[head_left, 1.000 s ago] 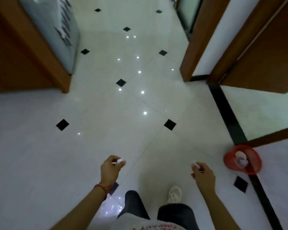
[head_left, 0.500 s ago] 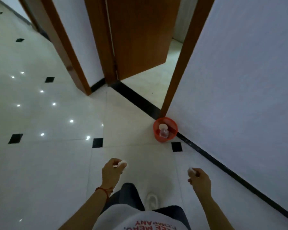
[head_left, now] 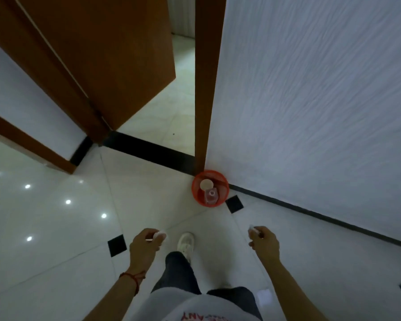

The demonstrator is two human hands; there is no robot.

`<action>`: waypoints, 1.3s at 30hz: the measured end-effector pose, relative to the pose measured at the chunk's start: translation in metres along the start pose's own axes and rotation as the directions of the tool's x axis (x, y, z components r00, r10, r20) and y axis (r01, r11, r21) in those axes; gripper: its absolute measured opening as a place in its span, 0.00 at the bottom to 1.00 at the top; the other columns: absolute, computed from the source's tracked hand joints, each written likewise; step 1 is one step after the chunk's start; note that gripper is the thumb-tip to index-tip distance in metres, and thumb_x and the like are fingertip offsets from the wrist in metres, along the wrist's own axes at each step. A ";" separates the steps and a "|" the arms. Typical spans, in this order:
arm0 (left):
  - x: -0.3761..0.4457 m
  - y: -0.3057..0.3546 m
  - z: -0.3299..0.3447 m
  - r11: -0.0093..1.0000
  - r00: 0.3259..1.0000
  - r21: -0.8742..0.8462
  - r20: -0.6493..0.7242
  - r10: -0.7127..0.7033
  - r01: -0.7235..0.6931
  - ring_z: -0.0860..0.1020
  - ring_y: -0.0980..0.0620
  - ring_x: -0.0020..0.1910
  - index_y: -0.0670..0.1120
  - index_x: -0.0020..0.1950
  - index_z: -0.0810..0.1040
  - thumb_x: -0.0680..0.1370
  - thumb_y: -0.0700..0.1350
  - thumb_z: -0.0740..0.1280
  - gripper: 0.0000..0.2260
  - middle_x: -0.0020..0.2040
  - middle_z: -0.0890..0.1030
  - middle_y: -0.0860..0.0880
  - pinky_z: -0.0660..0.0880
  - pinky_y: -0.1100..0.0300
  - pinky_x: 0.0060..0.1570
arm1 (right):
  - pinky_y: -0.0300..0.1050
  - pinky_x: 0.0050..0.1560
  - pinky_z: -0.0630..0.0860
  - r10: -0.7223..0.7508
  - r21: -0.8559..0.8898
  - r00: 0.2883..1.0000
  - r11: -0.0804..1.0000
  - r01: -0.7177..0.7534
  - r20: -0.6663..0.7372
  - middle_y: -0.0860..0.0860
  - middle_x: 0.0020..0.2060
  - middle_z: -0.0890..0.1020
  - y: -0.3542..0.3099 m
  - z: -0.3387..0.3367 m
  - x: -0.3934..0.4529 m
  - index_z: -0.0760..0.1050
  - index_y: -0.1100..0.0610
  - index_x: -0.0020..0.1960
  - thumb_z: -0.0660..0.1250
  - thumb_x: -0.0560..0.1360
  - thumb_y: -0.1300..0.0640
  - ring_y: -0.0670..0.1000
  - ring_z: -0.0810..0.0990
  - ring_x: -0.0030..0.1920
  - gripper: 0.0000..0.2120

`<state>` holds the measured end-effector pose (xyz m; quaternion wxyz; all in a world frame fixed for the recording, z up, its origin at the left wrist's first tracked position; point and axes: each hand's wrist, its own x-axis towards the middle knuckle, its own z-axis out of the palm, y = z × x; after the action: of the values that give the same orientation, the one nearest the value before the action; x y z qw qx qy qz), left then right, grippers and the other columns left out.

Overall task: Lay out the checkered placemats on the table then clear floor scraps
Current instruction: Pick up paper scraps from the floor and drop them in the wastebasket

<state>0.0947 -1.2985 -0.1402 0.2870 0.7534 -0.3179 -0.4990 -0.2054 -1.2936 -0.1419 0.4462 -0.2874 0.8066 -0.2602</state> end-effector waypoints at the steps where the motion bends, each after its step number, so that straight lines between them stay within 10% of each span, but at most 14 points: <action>1: 0.016 0.009 -0.003 1.000 1.000 0.011 0.014 0.005 -0.006 0.78 0.44 0.37 0.47 0.38 0.77 0.71 0.39 0.71 0.06 0.37 0.80 0.45 0.77 0.57 0.38 | 0.36 0.34 0.74 0.022 0.003 1.000 1.000 -0.022 0.003 0.55 0.37 0.81 -0.005 0.008 0.004 0.76 0.58 0.44 0.64 0.76 0.57 0.49 0.79 0.32 0.05; 10: 0.146 0.069 0.044 0.986 0.989 0.158 0.146 0.038 -0.061 0.78 0.49 0.32 0.51 0.35 0.78 0.71 0.41 0.72 0.08 0.29 0.81 0.54 0.78 0.57 0.38 | 0.34 0.32 0.71 0.134 -0.009 0.991 0.991 -0.134 0.012 0.50 0.33 0.80 -0.034 0.060 0.078 0.76 0.59 0.45 0.65 0.75 0.57 0.48 0.79 0.31 0.05; 16: 0.215 0.035 0.115 0.985 0.986 0.171 0.157 -0.056 0.029 0.78 0.49 0.33 0.55 0.34 0.77 0.71 0.40 0.72 0.11 0.29 0.80 0.55 0.77 0.58 0.37 | 0.39 0.36 0.74 0.159 -0.048 0.984 0.987 -0.155 0.078 0.55 0.37 0.80 -0.023 0.104 0.169 0.75 0.55 0.42 0.66 0.74 0.56 0.57 0.82 0.40 0.04; 21: 0.260 -0.008 0.167 0.973 0.973 0.170 0.141 -0.183 0.158 0.77 0.48 0.32 0.47 0.37 0.80 0.70 0.39 0.72 0.05 0.23 0.79 0.59 0.79 0.52 0.42 | 0.29 0.28 0.67 0.217 -0.052 0.972 0.976 -0.213 0.087 0.53 0.39 0.79 0.001 0.140 0.237 0.75 0.59 0.50 0.64 0.75 0.55 0.46 0.78 0.32 0.07; 26: 0.304 -0.038 0.212 0.957 0.966 0.218 0.135 -0.222 0.190 0.78 0.47 0.32 0.38 0.51 0.80 0.70 0.38 0.72 0.11 0.39 0.81 0.43 0.79 0.47 0.51 | 0.33 0.31 0.70 0.223 -0.062 0.974 0.974 -0.220 0.048 0.54 0.41 0.79 0.028 0.168 0.289 0.75 0.62 0.53 0.65 0.75 0.56 0.45 0.77 0.30 0.11; 39: 0.367 -0.041 0.267 0.945 0.963 0.306 0.196 -0.184 0.119 0.80 0.45 0.49 0.47 0.48 0.76 0.75 0.51 0.67 0.09 0.50 0.80 0.41 0.78 0.48 0.56 | 0.58 0.55 0.78 0.173 0.029 0.976 0.984 -0.178 0.129 0.56 0.47 0.81 0.027 0.196 0.361 0.74 0.59 0.55 0.68 0.73 0.57 0.59 0.81 0.50 0.12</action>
<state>-0.0365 -1.5843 -0.4703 0.0962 0.7492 -0.3587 -0.5484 -0.1987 -1.5583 -0.4577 0.5230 -0.2218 0.7937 -0.2173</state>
